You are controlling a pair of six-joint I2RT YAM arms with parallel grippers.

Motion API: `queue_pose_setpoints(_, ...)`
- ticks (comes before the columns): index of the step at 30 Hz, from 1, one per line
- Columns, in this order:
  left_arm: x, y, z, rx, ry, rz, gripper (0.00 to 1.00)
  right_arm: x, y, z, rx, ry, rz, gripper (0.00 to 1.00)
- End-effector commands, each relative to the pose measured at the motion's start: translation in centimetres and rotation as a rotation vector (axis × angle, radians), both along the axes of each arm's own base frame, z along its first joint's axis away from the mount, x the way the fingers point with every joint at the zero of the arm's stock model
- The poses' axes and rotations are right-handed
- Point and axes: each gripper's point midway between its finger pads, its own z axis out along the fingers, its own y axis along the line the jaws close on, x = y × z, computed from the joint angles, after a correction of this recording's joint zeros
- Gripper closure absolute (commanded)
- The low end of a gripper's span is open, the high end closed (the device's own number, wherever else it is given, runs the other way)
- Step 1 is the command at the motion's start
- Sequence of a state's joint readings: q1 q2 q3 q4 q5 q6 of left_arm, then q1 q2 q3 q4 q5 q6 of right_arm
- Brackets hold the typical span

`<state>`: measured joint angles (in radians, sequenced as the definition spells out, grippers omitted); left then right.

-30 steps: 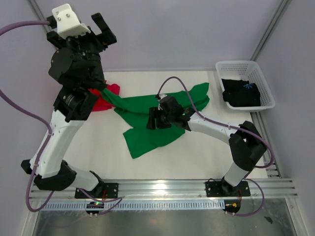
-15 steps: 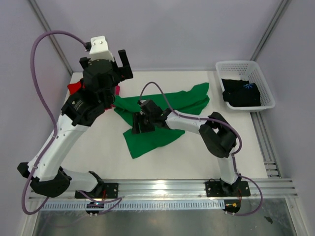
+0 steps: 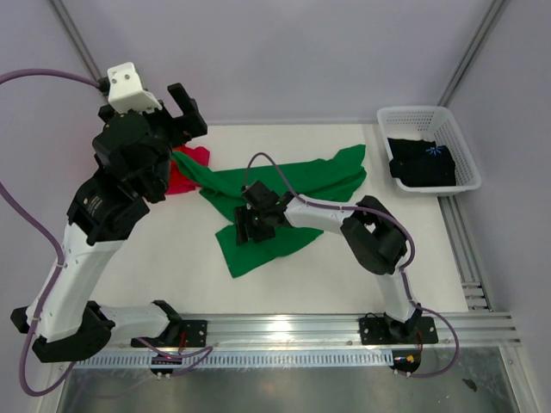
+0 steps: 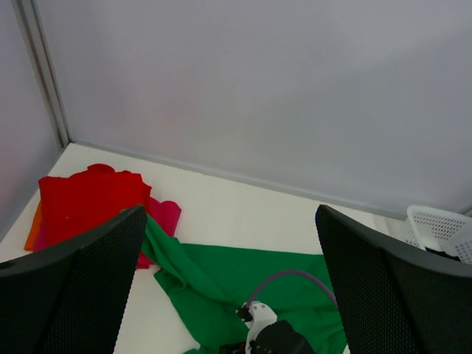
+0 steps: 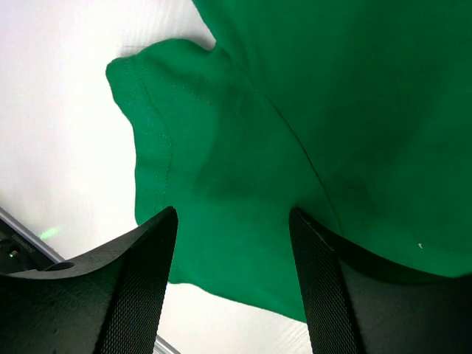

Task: Fold and stack the t-shirts
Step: Flatten out the tshirt

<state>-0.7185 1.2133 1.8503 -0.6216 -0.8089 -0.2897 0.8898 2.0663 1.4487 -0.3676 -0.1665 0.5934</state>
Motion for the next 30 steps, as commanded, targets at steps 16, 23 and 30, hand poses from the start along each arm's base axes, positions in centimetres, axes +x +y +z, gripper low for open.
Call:
queue_pose_setpoints(16,-1.4,0.7,4.0,-0.07,-0.098,-0.034,0.01,-9.8,-12.6,1.3,-0.268,0.218,-0.094,0.34)
queue_pose_setpoints(23,-2.7,2.2,5.4,-0.086,-0.144,-0.01,0.01,-13.9,-17.2,3.1,-0.305,0.286,-0.156,0.33)
queue_pose_setpoints(30,-2.6,1.9,4.6,-0.098,-0.134,-0.026,0.01,-9.9,-13.8,10.0,0.006,0.004,-0.165,0.33)
